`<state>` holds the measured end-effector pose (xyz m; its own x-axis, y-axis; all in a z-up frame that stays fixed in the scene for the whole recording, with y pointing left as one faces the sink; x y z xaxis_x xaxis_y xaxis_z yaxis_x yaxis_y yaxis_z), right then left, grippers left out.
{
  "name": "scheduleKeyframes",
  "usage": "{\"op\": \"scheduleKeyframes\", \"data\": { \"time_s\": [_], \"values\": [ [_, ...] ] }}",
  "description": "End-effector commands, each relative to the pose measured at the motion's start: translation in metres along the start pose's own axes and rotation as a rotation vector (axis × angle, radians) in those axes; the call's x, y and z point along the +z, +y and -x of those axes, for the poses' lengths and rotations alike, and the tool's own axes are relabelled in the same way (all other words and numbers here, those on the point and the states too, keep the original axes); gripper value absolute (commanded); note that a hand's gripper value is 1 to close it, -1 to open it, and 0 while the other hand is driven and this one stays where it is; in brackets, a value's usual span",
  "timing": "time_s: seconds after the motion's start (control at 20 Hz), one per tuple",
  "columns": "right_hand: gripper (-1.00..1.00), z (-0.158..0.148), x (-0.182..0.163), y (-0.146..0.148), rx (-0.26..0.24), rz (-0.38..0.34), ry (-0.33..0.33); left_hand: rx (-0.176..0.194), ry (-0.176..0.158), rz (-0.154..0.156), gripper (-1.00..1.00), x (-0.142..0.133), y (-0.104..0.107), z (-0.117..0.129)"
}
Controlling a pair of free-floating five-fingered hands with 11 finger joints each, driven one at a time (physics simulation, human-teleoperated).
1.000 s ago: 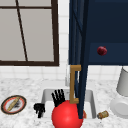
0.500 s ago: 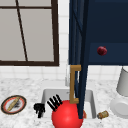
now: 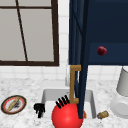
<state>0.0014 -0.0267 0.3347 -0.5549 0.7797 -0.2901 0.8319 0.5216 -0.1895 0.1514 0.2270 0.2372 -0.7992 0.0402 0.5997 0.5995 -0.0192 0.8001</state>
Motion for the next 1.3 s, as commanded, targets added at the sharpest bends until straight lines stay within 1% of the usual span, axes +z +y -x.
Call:
{"op": "scheduleKeyframes", "data": {
  "time_s": [0.0, 0.15, 0.3, 0.55, 0.7, 0.75, 0.8, 0.85, 0.9, 1.0, 1.05, 1.15, 1.25],
  "values": [
    [-1.0, 0.018, 0.008, -0.012, -0.01, 0.007, 0.058, 0.0, 0.0, 0.0, 0.0, 0.0, 0.0, 0.0],
    [-1.0, 0.03, 0.019, -0.018, -0.015, -0.007, 0.074, 0.0, 0.0, 0.0, 0.0, 0.0, 0.0, 0.0],
    [-1.0, 0.045, 0.026, -0.027, -0.015, 0.001, 0.091, 0.0, 0.0, 0.0, 0.0, 0.0, 0.0, 0.0],
    [-1.0, 0.07, 0.037, -0.041, -0.013, 0.012, 0.095, 0.0, 0.0, 0.0, 0.0, 0.0, 0.0, 0.0],
    [-1.0, 0.08, 0.046, -0.048, -0.02, 0.002, 0.103, 0.0, 0.0, 0.0, 0.0, 0.0, 0.0, 0.0],
    [-1.0, 0.081, 0.052, -0.048, -0.03, -0.014, 0.1, 0.0, 0.0, 0.0, 0.0, 0.0, 0.0, 0.0],
    [-1.0, 0.078, 0.059, -0.039, -0.063, -0.026, 0.071, 0.0, 0.0, 0.0, 0.0, 0.0, 0.0, 0.0],
    [-1.0, 0.071, 0.065, -0.037, -0.068, -0.021, 0.039, 0.0, 0.0, 0.0, 0.0, 0.0, 0.0, 0.0],
    [-1.0, 0.069, 0.072, -0.037, -0.061, -0.027, 0.034, 0.0, 0.0, 0.0, 0.0, 0.0, 0.0, 0.0],
    [-1.0, 0.069, 0.087, -0.036, -0.05, -0.022, 0.047, 0.0, 0.0, 0.0, 0.0, 0.0, 0.0, 0.0],
    [-1.0, 0.074, 0.096, -0.037, -0.052, -0.022, 0.063, 0.0, 0.0, 0.0, 0.0, 0.0, 0.0, 0.0],
    [-1.0, 0.078, 0.111, -0.036, -0.055, -0.028, 0.063, 0.0, 0.0, 0.0, 0.0, 0.0, 0.0, 0.0],
    [-1.0, 0.089, 0.128, -0.036, -0.054, -0.031, 0.071, 0.0, 0.0, 0.0, 0.0, 0.0, 0.0, 0.0]
  ]
}}
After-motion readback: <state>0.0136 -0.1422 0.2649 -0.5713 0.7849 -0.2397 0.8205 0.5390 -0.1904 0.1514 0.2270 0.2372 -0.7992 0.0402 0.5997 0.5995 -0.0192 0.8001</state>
